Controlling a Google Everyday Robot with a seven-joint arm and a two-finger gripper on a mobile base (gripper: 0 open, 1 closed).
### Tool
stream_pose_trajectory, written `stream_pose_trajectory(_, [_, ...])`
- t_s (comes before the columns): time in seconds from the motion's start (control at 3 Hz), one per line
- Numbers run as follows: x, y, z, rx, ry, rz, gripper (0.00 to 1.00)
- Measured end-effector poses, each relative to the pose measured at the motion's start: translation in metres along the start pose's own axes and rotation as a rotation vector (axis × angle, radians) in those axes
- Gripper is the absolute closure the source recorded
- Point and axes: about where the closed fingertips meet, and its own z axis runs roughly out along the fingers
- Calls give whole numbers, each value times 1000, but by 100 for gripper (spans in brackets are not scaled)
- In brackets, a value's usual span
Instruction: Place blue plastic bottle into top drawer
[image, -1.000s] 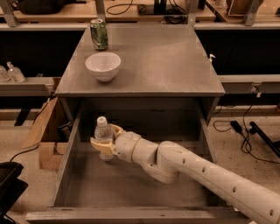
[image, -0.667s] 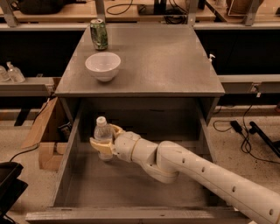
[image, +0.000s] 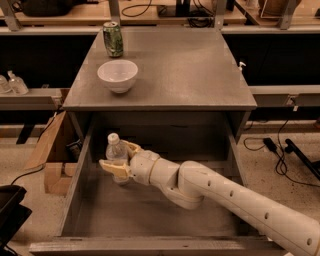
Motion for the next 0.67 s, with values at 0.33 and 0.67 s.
stream_pose_trajectory(0.33, [0,1,1,-2,-1,0,0])
stream_pose_trajectory(0.67, [0,1,1,-2,-1,0,0])
